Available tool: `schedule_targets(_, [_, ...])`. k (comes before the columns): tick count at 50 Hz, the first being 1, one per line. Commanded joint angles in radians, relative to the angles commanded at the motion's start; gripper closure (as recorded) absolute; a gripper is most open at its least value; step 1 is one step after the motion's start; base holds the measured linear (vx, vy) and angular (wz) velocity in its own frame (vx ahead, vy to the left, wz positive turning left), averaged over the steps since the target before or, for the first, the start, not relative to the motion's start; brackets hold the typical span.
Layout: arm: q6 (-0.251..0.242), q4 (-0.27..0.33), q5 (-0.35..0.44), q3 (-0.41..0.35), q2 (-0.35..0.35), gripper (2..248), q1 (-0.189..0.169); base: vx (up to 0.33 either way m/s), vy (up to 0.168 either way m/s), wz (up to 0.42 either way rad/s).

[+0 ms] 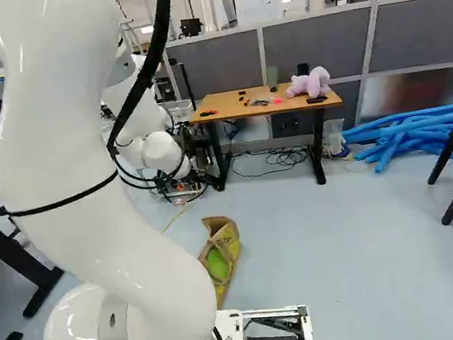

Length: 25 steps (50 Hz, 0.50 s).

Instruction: Pick up the bag on the ground and place it on the table

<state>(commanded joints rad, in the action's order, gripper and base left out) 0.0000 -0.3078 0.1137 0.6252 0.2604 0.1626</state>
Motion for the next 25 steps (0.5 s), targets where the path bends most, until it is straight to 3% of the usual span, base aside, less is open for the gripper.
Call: schedule_targets(25, [0.000,-0.126,-0.247,0.169,0.193,3,0.016,0.000,0.000,0.000])
